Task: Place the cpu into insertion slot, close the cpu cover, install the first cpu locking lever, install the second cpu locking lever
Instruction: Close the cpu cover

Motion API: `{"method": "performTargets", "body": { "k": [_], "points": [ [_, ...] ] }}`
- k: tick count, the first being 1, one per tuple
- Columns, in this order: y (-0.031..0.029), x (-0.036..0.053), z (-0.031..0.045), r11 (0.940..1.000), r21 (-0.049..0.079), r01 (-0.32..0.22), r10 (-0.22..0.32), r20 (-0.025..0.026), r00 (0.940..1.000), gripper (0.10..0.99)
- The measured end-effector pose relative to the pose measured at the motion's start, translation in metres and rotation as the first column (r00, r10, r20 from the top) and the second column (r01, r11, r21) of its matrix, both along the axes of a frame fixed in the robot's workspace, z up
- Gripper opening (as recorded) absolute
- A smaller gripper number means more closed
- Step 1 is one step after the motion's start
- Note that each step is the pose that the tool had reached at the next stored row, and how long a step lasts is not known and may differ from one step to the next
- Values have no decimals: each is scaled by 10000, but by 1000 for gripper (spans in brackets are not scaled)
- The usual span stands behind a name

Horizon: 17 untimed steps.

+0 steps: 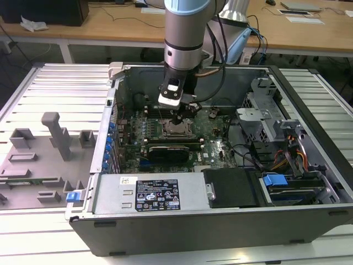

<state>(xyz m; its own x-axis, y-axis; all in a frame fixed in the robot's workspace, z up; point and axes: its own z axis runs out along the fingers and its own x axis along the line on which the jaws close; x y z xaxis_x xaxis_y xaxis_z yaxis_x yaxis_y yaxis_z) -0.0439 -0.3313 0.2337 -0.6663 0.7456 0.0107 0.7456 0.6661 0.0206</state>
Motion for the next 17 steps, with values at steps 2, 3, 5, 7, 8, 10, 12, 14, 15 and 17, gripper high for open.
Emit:
{"method": "performTargets", "body": {
  "k": [2,3,5,7,8,10,12,14,15,17],
  "points": [
    [0,0,-1,9992,0,-409,409,0,9992,106],
    [0,0,-2,9974,0,-714,714,0,9974,106],
    [0,0,-3,9922,0,-1250,1250,0,9922,106],
    [0,0,-4,9866,0,-1629,1629,0,9866,106],
    [0,0,-4,9805,0,-1967,1967,0,9805,106],
    [0,0,-5,9676,3,-2524,2524,1,9676,106],
    [0,0,-6,9593,17,-2823,2823,6,9593,106],
    [0,0,-5,9486,35,-3165,3165,22,9486,106],
    [0,0,-5,9437,35,-3308,3308,37,9437,106],
    [0,0,-5,9339,10,-3575,3575,110,9339,106]
  ]
}}
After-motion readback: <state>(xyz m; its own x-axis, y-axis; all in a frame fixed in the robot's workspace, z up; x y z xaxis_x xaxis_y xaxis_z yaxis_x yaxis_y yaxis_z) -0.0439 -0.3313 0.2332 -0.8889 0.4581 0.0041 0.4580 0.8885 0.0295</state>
